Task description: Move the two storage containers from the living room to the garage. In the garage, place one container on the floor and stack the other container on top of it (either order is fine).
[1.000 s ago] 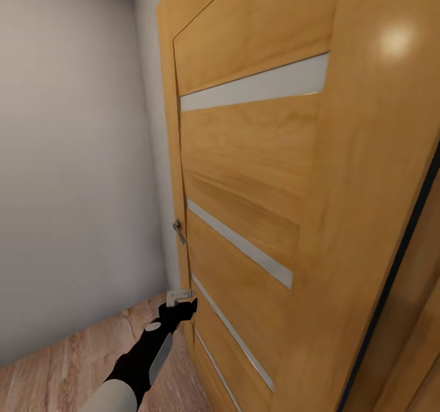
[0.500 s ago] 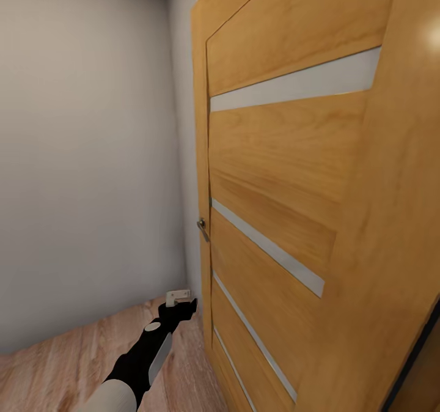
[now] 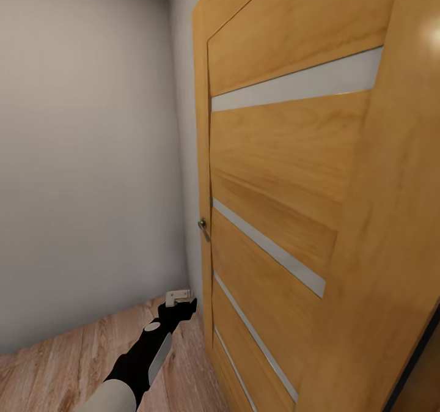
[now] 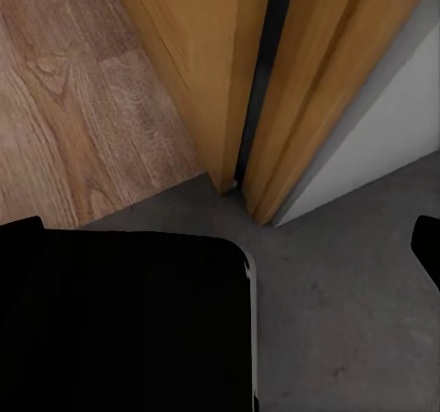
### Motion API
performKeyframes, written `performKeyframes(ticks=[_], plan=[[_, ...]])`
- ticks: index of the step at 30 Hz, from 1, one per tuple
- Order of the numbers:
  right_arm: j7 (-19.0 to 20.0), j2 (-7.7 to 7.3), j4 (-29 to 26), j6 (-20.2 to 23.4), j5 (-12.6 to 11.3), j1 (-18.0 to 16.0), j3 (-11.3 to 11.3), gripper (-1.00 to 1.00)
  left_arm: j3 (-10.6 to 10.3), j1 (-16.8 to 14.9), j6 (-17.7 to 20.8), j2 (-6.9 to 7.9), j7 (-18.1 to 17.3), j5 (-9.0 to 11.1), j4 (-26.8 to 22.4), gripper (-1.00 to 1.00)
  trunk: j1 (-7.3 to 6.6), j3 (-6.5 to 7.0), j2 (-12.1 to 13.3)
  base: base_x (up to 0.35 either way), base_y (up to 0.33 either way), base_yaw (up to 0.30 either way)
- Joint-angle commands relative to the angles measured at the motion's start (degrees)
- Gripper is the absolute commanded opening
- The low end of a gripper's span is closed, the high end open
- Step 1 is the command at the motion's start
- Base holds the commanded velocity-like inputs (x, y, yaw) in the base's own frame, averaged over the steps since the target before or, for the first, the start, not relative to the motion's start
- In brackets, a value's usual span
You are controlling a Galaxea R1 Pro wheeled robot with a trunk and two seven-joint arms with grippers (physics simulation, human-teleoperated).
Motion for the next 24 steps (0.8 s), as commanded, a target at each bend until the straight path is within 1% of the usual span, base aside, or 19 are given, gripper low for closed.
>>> performKeyframes(ticks=[1,12,16,18,20,22,24], plan=[[-0.2,0.00,0.1,-0.2,-0.1,0.0,0.3,1.00,-0.1,0.0,0.3,0.01,0.1,0.4,-0.1,1.00,0.02,0.00,0.0,0.000,0.000,0.000],[-0.1,0.00,0.1,-0.2,0.0,0.0,0.3,1.00,0.0,0.0,0.1,0.18,0.3,0.2,0.1,1.00,0.02,0.00,0.0,0.000,0.000,0.000],[-0.1,0.01,0.1,-0.2,0.0,0.0,0.3,1.00,0.4,0.0,-0.1,0.88,0.2,0.2,0.8,1.00,0.02,0.00,0.0,0.000,0.000,0.000],[-0.1,0.01,0.1,-0.2,0.0,0.0,0.3,1.00,0.6,0.0,-0.2,1.48,0.1,0.3,2.3,1.00,0.02,0.00,0.0,0.000,0.000,0.000],[-0.1,0.01,0.1,-0.2,0.0,0.0,0.3,1.00,0.6,0.0,-0.8,2.02,0.1,0.6,4.9,1.00,0.02,0.00,0.0,0.000,0.000,0.000],[-0.1,0.01,0.1,-0.2,0.0,0.0,0.3,1.00,0.7,0.1,-4.2,2.30,0.1,0.6,8.6,1.00,0.02,0.00,0.0,0.000,0.000,0.000],[-0.1,0.00,0.1,-0.2,0.0,0.0,0.3,1.00,0.7,0.1,-6.5,2.36,0.1,0.7,11.6,1.00,0.02,0.00,0.0,0.000,0.000,0.000]])
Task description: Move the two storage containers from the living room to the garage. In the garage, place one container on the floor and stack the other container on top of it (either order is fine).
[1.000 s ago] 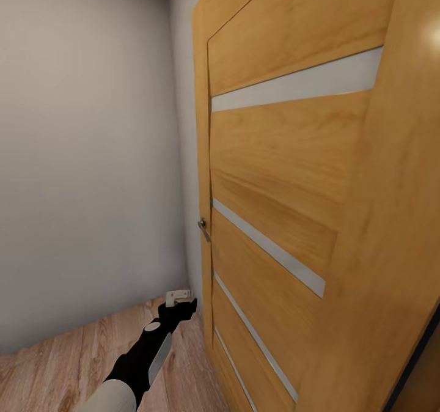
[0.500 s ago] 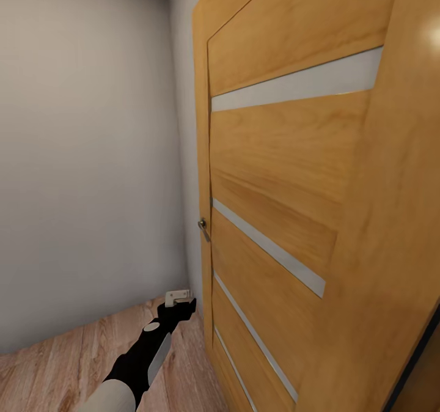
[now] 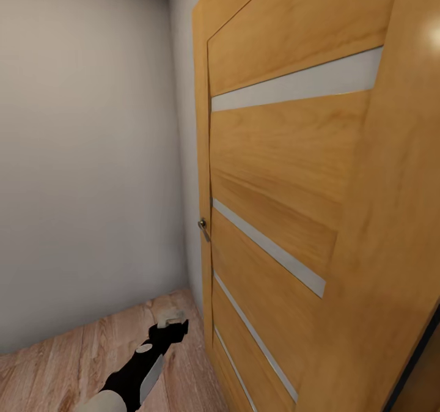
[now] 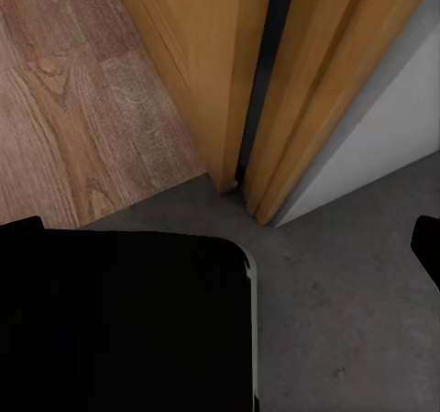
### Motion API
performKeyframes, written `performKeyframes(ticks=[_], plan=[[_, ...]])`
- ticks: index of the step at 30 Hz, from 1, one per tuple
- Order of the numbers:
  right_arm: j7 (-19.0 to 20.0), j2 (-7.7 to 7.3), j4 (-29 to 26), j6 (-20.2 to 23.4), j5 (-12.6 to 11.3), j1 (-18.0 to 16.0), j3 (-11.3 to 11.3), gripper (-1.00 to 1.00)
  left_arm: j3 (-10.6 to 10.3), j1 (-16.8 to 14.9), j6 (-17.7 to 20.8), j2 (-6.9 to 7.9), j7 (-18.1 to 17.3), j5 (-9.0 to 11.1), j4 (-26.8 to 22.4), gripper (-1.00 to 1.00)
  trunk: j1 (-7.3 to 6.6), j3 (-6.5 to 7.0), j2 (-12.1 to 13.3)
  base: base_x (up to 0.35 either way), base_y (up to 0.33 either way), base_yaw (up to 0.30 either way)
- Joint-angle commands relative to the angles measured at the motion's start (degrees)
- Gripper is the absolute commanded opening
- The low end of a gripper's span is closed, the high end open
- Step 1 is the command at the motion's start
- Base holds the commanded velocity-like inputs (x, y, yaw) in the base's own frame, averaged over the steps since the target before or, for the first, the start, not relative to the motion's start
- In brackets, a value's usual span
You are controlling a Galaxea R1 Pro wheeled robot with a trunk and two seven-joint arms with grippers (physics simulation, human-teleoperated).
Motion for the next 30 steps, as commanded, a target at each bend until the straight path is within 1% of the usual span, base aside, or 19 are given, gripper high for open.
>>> performKeyframes(ticks=[1,3,5,6,8,11,13,21,25,28,29,30], plan=[[-0.1,-0.02,0.1,-0.2,-0.1,0.0,0.3,1.00,0.0,0.0,-1.0,0.02,0.1,0.4,1.6,1.00,0.02,0.00,0.0,0.000,0.000,0.000],[-0.1,0.00,0.1,-0.2,-0.1,0.0,0.3,1.00,0.0,0.0,-2.8,0.20,0.1,0.4,4.5,1.00,0.02,0.00,0.0,0.000,0.000,0.000],[-0.1,0.00,0.1,-0.2,-0.1,0.0,0.3,1.00,0.0,0.0,-5.8,0.82,0.1,0.5,7.9,1.00,0.02,0.00,0.0,0.000,0.000,0.000],[-0.1,0.00,0.1,-0.2,-0.1,0.0,0.3,1.00,0.0,0.0,-6.8,1.01,0.1,0.5,8.9,1.00,0.02,0.00,0.0,0.000,0.000,0.000],[-0.1,0.01,0.1,-0.2,-0.1,0.0,0.3,1.00,-0.1,0.0,-10.5,1.58,0.1,0.5,12.8,1.00,0.02,0.00,0.0,0.000,0.000,0.000],[-0.1,0.01,0.1,-0.2,-0.1,0.0,0.3,1.00,-0.1,0.1,-15.6,1.87,0.1,0.6,18.6,1.00,0.02,0.00,0.0,0.000,0.000,0.000],[-0.1,0.01,0.1,-0.2,-0.1,0.0,0.3,1.00,-0.1,0.3,-17.7,1.94,0.1,0.6,21.4,1.00,0.02,0.00,0.0,0.000,0.000,0.000],[-0.1,0.01,0.1,-0.2,-0.1,0.0,0.3,1.00,-0.1,0.7,-18.5,1.90,0.1,0.7,24.1,1.00,0.02,0.00,0.0,0.000,0.000,0.000],[-0.1,-0.01,0.1,-0.2,-0.1,0.0,0.3,1.00,-0.1,0.8,-21.0,1.91,0.2,0.7,25.9,1.00,0.02,0.00,0.0,0.000,0.000,0.000],[-0.1,0.00,0.1,-0.2,-0.1,0.0,0.3,1.00,-0.1,0.8,-21.9,1.94,0.2,0.7,27.3,1.00,0.02,0.00,0.0,0.000,0.000,0.000],[-0.1,0.00,0.1,-0.2,-0.1,0.0,0.3,1.00,-0.1,1.9,-22.3,1.89,0.3,0.6,28.5,1.00,0.02,0.00,0.0,0.000,0.000,0.000],[-0.1,0.00,0.1,-0.2,-0.1,0.0,0.3,1.00,-0.1,2.4,-22.4,1.91,0.3,0.6,28.5,1.00,0.02,0.00,0.0,0.000,0.000,0.000]])
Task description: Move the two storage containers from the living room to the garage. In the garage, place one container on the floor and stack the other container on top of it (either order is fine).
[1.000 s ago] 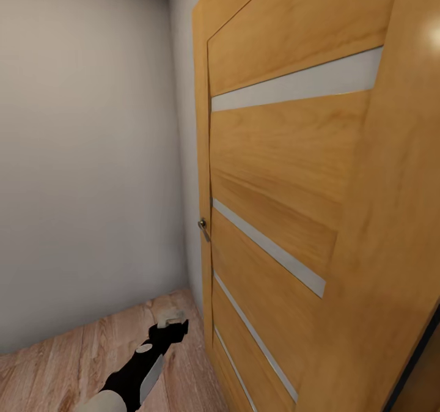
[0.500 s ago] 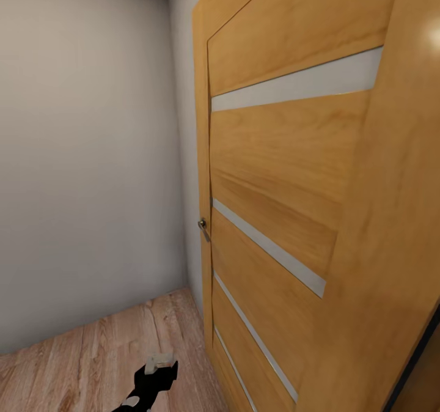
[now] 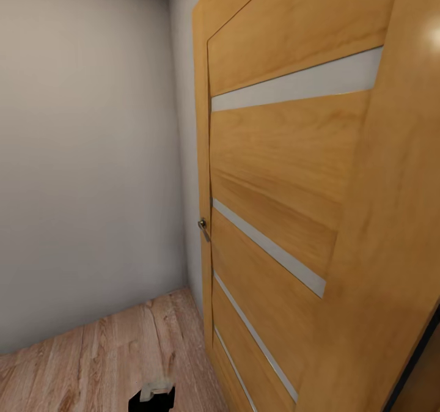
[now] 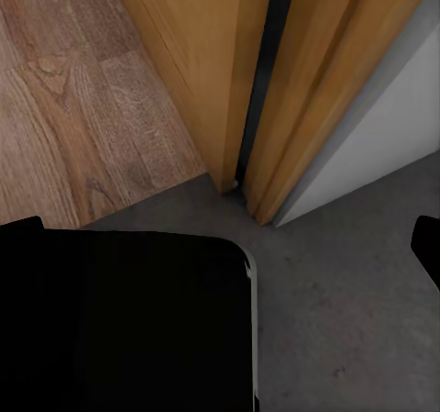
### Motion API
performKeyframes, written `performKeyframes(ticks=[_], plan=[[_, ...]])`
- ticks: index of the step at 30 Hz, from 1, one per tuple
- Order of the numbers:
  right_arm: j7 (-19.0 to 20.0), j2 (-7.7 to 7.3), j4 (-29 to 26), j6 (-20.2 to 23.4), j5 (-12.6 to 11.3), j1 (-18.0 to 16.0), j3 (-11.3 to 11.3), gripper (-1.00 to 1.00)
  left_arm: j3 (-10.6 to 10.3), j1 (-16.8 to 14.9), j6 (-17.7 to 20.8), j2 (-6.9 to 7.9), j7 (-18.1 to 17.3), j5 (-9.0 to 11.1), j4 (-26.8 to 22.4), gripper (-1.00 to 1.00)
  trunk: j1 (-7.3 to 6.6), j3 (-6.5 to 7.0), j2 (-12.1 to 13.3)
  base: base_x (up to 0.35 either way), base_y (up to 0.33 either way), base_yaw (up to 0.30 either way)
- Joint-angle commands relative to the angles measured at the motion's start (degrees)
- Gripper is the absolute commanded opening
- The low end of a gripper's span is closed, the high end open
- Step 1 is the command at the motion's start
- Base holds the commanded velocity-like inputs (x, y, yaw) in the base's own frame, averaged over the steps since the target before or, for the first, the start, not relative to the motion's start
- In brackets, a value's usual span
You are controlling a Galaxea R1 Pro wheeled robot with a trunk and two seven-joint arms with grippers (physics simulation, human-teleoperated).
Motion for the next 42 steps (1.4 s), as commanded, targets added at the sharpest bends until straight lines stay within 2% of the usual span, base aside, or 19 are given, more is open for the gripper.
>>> performKeyframes(ticks=[1,18,23,29,32,42], plan=[[-0.1,0.00,0.1,-0.2,-0.1,0.0,0.3,1.00,-0.1,0.4,-0.4,0.03,0.0,0.4,0.3,1.00,0.02,0.00,0.0,0.000,0.000,0.000],[-0.1,-0.03,0.1,-0.2,-0.1,0.0,0.3,1.00,-0.1,6.2,-0.8,0.10,0.4,0.4,0.4,1.00,0.02,0.00,0.0,0.000,0.000,0.000],[-0.1,-0.04,0.1,-0.2,-0.1,0.0,0.3,1.00,-0.1,8.4,-6.2,0.64,0.4,0.4,0.4,1.00,0.02,0.00,0.0,0.000,0.000,0.000],[-0.1,0.00,0.1,-0.2,-0.1,0.0,0.3,1.00,-0.1,12.2,-15.0,1.10,0.5,0.4,0.5,1.00,0.02,0.00,0.0,0.000,0.000,0.000],[-0.1,-0.01,0.1,-0.2,-0.1,0.0,0.3,1.00,-0.1,12.9,-16.2,1.10,0.5,0.4,0.5,1.00,0.02,0.00,0.0,0.000,0.000,0.000],[-0.1,-0.03,0.1,-0.2,-0.1,0.0,0.3,1.00,0.0,13.2,-16.4,1.07,0.6,0.4,0.4,1.00,0.02,0.00,0.0,0.000,0.000,0.050]])
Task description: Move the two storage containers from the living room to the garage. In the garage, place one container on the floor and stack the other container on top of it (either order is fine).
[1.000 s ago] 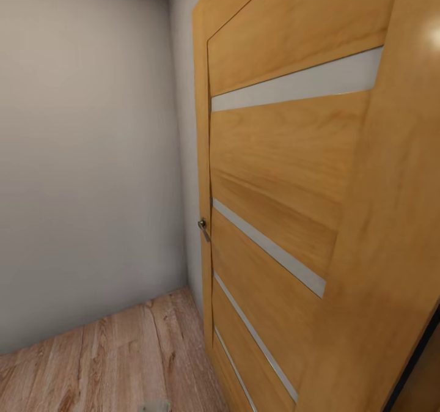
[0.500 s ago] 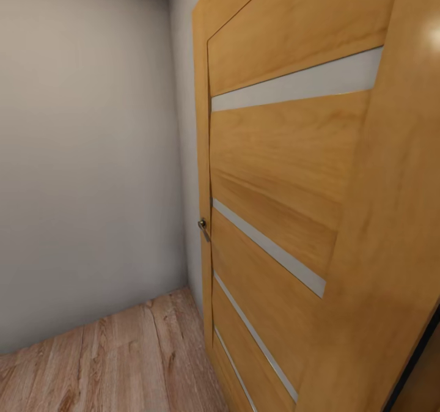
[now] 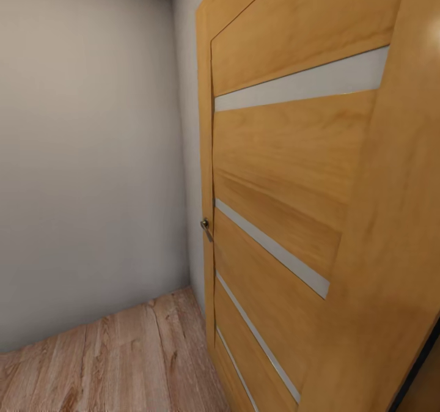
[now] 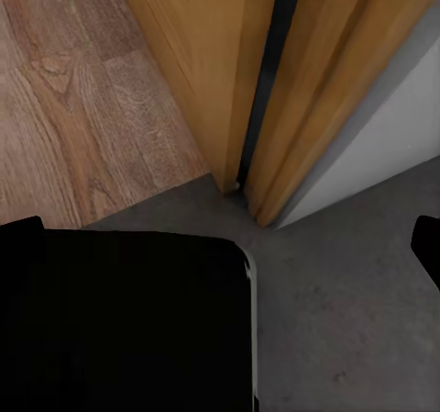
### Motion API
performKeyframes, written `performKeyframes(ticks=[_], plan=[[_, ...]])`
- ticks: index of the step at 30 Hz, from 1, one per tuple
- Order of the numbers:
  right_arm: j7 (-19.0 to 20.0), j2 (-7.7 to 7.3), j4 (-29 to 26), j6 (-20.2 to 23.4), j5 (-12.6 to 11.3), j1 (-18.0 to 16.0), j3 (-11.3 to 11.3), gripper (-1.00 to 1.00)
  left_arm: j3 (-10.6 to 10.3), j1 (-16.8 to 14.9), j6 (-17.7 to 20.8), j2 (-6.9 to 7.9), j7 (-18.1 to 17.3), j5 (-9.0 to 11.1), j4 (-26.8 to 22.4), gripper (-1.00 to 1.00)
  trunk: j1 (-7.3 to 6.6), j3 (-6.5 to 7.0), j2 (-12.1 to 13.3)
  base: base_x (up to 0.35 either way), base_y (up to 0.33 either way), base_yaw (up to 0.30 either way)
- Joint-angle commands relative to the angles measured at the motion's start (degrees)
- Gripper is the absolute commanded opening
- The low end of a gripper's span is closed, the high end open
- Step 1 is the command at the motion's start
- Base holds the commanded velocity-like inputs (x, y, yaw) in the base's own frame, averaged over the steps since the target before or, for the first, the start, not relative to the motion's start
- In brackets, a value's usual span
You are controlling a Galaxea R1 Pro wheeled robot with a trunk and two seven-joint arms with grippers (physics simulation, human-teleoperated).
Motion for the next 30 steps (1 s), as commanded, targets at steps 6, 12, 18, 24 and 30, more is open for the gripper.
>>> performKeyframes(ticks=[6,12,18,24,30], plan=[[-0.1,0.01,0.0,-0.2,-0.1,0.0,0.3,1.00,0.0,-0.1,-0.3,-0.01,0.2,0.3,0.2,1.00,0.02,0.00,0.0,0.000,0.000,0.266],[-0.1,0.00,-0.5,-0.2,-0.1,0.0,0.3,1.00,0.0,-0.1,-0.3,-0.01,0.3,0.3,0.2,1.00,0.02,0.00,0.0,0.000,0.000,0.293],[-0.1,0.01,-0.5,-0.2,-0.1,0.0,0.3,1.00,0.0,-0.1,-0.3,-0.07,0.3,0.3,0.2,1.00,0.02,0.00,0.0,0.000,0.000,0.295],[-0.1,0.02,-0.6,-0.2,-0.1,0.0,0.3,1.00,0.0,-0.1,-0.3,-0.10,0.2,0.3,0.2,1.00,0.02,0.00,0.0,0.000,0.000,0.295],[-0.1,0.01,-0.6,-0.2,-0.1,0.0,0.3,1.00,0.0,-0.1,-0.3,-0.18,0.2,0.3,0.2,1.00,0.02,0.00,0.0,0.000,0.000,0.295]])
